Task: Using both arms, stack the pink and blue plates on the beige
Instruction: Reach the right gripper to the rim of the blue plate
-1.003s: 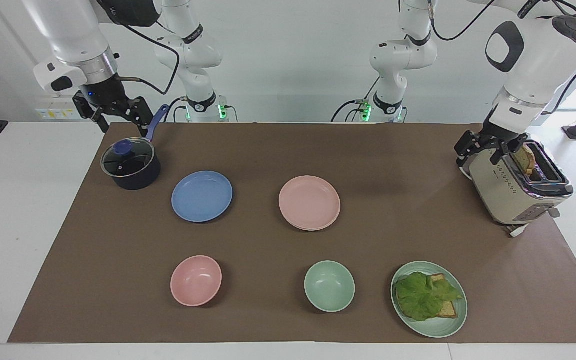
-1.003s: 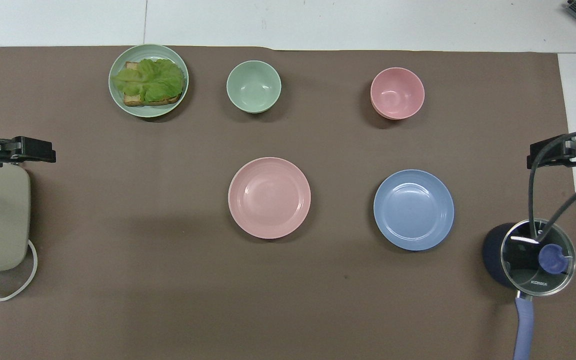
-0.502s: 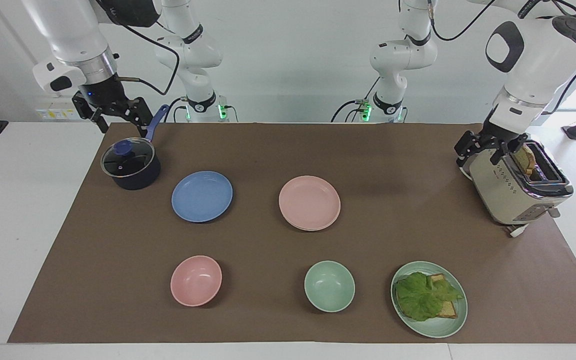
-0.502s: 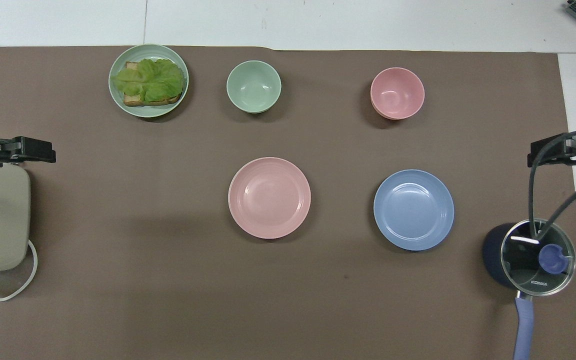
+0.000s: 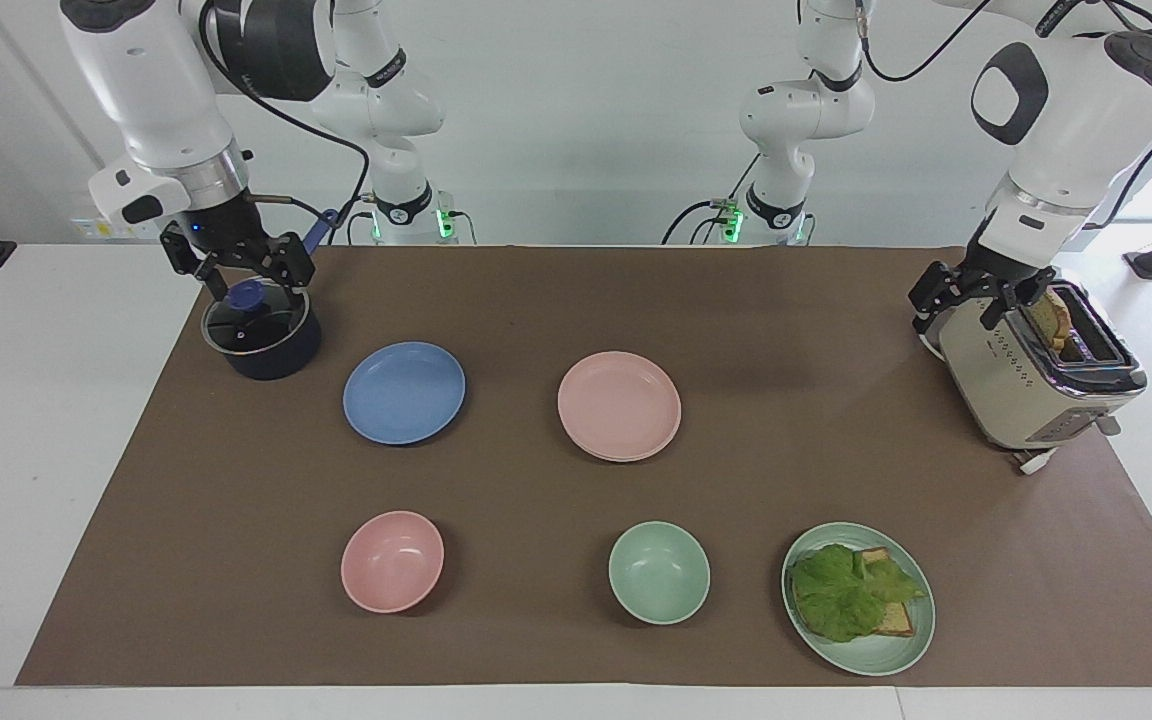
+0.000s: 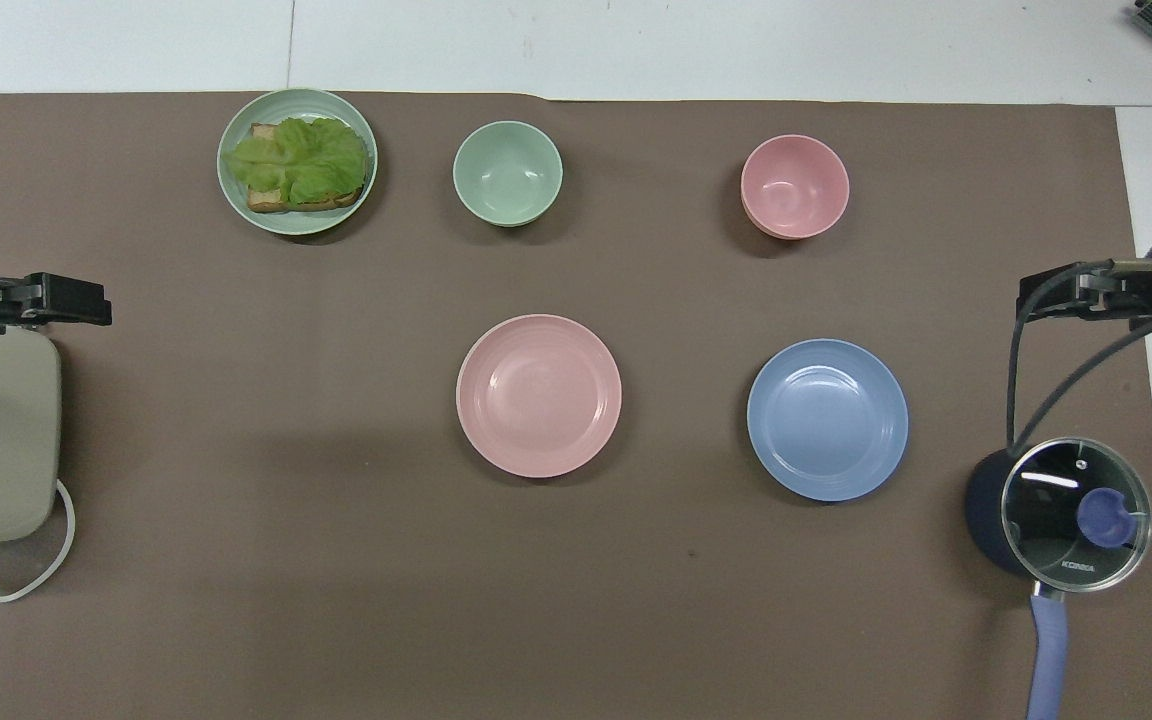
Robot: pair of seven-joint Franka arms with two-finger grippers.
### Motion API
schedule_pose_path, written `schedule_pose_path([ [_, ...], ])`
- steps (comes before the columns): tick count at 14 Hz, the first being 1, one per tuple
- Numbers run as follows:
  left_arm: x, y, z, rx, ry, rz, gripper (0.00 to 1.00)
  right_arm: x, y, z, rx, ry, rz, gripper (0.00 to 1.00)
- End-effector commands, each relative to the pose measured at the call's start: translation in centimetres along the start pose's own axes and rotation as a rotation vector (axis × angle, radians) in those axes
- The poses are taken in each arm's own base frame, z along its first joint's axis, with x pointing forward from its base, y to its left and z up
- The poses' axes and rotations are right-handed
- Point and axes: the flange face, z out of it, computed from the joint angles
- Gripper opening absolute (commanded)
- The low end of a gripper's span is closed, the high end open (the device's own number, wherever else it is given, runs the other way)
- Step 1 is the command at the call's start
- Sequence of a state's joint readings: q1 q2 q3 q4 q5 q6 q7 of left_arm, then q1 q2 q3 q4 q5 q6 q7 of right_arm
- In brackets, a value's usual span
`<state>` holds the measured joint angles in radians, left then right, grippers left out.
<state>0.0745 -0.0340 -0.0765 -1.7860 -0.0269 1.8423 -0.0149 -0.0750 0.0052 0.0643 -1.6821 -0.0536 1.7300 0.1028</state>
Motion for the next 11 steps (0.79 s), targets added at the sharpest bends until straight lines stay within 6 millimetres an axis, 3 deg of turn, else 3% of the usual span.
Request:
schedule_pose_path([
  [1, -0.2, -0.3, -0.1, 0.016, -0.010, 0.013, 1.00, -0.9, -0.2, 3.6, 0.011, 0.002, -0.001, 1.00],
  [7, -0.2, -0.3, -0.1, 0.015, -0.010, 0.012, 1.00, -2.3, -1.1, 12.2, 0.014, -0.005, -0.041, 1.00],
  [11, -0.2, -0.3, -0.1, 0.016, -0.010, 0.013, 1.00, -4.0, -1.1, 16.8, 0.017, -0.002, -0.076, 1.00],
])
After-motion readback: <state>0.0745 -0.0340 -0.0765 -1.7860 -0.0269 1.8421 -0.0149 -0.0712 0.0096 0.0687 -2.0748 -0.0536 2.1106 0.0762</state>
